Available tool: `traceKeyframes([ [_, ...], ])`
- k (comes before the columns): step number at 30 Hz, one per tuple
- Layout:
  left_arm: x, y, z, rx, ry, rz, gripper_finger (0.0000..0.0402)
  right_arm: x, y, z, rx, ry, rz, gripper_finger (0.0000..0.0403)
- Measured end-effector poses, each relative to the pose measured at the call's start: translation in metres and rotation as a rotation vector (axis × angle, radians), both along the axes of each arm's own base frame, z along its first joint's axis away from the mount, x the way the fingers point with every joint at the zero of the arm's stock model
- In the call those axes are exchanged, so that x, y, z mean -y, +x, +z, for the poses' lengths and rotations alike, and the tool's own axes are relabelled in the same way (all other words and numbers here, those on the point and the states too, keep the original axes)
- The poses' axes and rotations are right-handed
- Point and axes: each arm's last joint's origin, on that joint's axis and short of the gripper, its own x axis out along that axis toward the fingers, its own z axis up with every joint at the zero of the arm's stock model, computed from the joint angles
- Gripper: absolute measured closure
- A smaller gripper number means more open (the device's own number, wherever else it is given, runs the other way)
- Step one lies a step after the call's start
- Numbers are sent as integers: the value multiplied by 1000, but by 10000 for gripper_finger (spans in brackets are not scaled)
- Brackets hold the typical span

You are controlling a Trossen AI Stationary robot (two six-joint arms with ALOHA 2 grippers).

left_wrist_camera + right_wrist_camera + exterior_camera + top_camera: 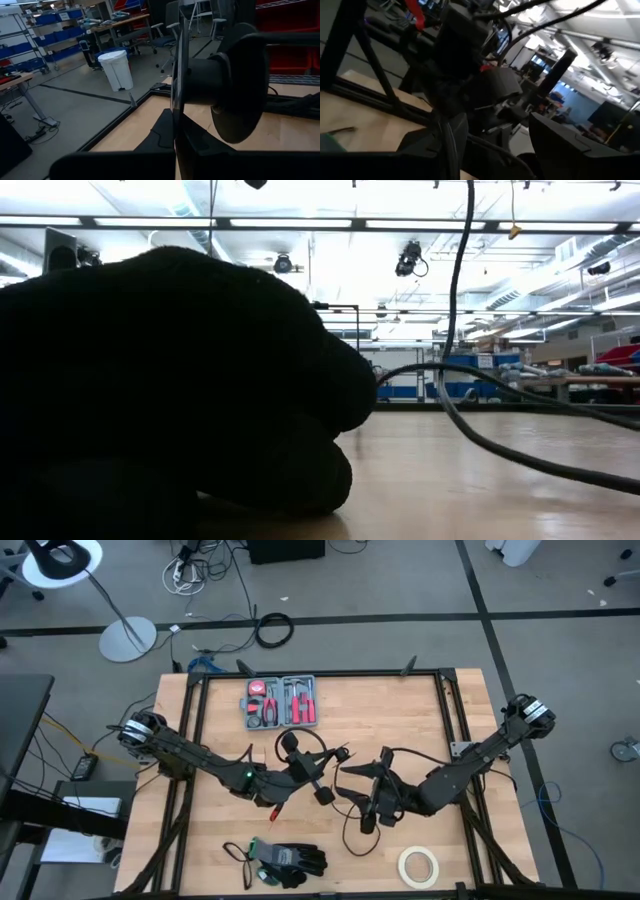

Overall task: Coil cords
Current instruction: Coil the black wire cable into the black spool

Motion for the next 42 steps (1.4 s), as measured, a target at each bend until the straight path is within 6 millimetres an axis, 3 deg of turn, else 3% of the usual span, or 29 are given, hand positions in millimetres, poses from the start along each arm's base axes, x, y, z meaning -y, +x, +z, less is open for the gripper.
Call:
traceKeyframes([
  [18, 1, 1, 1, 11, -5, -28, 401, -5, 3, -15, -117, 38, 240, 186],
  [24, 0, 1, 1, 19, -13, -20, 401, -3, 3, -16, -128, 31, 183, 186],
  [36, 4, 2, 6, 75, -40, -89, 402, -19, -9, -22, -192, -53, 228, 188],
  [42, 4, 2, 11, 118, -51, -99, 402, -17, -7, -22, -190, -50, 227, 198],
])
